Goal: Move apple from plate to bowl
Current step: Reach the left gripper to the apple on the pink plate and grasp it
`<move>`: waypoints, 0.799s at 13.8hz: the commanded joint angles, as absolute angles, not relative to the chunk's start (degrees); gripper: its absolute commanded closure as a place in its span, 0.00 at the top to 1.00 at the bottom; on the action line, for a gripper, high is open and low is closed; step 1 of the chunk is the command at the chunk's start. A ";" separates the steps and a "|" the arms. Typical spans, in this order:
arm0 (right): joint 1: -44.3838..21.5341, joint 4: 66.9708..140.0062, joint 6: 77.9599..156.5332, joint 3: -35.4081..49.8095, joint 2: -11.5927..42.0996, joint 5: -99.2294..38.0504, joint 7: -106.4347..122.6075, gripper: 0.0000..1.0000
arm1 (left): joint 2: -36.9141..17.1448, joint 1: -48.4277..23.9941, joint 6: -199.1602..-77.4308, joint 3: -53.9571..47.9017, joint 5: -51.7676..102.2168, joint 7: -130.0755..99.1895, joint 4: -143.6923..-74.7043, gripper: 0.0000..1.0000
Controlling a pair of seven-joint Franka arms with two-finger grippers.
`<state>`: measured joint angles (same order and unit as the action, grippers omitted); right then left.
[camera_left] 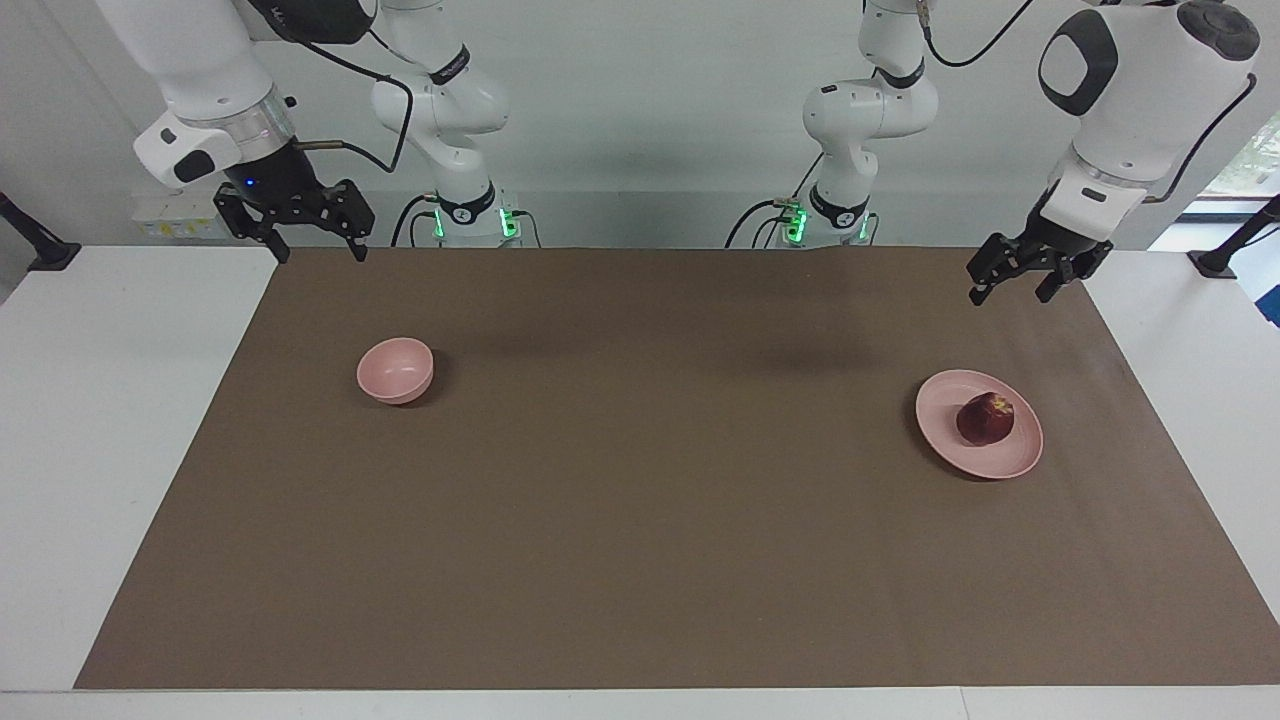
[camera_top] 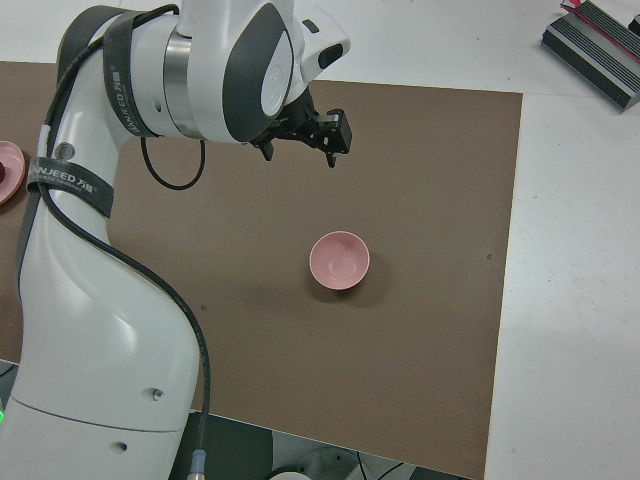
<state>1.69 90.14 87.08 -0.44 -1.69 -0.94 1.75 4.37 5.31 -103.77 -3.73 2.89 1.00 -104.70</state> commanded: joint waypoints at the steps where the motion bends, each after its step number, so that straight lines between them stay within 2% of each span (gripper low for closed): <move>1: 1.85 90.88 86.13 -0.26 -2.64 -1.14 2.20 1.00 | 3.18 8.78 -108.79 -4.04 2.37 5.09 -107.57 1.00; 7: 1.76 90.62 86.05 -0.26 -2.55 -0.79 2.11 1.00 | -3.76 11.60 -120.49 -4.04 2.29 8.08 -110.91 1.00; 11: 1.84 90.79 85.43 -0.18 -2.64 -0.88 2.11 1.00 | -8.25 11.69 -131.73 -4.04 2.29 8.35 -117.06 1.00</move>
<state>1.66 90.15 86.37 -0.40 -1.73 -0.94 1.75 -7.65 10.94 -127.24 -3.55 2.89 7.53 -113.80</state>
